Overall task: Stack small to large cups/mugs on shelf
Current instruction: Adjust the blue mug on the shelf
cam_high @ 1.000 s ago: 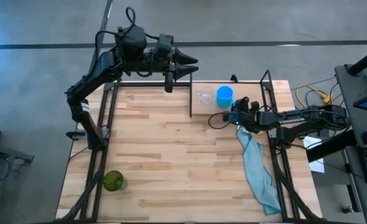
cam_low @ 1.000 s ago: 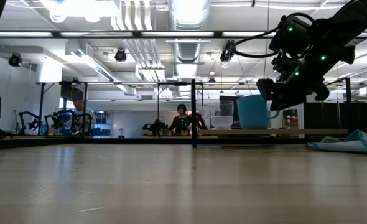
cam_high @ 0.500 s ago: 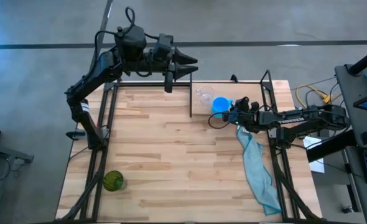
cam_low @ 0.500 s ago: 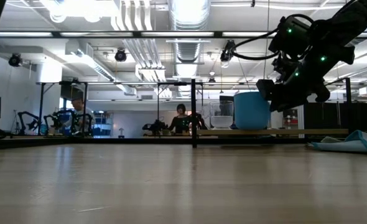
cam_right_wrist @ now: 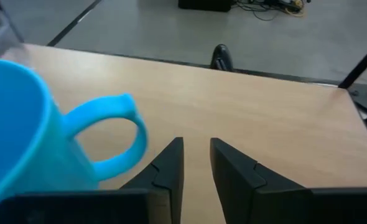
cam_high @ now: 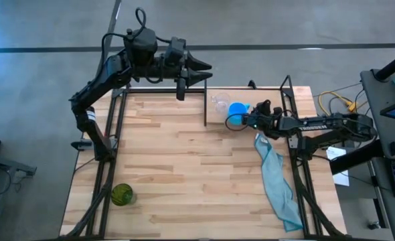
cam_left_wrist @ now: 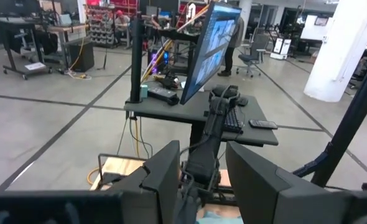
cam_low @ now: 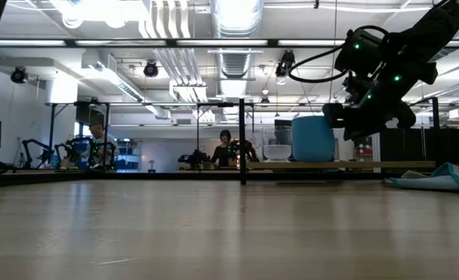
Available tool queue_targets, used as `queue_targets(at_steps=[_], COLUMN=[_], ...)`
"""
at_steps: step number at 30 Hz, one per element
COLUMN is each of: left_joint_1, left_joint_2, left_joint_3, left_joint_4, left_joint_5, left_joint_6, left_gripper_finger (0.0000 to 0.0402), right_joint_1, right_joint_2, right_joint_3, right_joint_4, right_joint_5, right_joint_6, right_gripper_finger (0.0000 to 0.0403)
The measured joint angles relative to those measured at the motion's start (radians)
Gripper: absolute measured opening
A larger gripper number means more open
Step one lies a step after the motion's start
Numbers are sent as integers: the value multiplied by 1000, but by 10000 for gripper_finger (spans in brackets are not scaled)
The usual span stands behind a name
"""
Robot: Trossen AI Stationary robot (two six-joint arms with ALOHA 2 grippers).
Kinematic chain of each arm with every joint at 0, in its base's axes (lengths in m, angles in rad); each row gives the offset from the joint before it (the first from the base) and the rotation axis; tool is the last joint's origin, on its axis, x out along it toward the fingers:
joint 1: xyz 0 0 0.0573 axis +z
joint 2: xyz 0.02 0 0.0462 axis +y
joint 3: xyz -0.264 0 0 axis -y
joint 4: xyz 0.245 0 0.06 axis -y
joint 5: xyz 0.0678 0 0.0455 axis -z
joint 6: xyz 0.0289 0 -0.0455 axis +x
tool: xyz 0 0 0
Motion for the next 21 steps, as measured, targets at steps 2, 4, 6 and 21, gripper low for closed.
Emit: queue_targets(at_steps=[2,4,6,21], left_joint_1=[0,0,0,2], left_joint_2=[-1,-1,-1,-15], left_joint_3=[0,0,0,0], left_joint_4=[-2,-3,-3,-53], left_joint_5=[0,0,0,-6], left_joint_6=[0,3,21,27], left_gripper_finger=[118,118,118,118], right_joint_1=[-16,-24,-31,-4], right_joint_2=[0,0,0,-94], right_joint_3=[0,0,0,29], right_joint_4=[0,-1,-4,-22], right_joint_5=[0,-1,0,-139], right_joint_6=[0,-1,-13,-73], right_gripper_finger=[73,73,73,73])
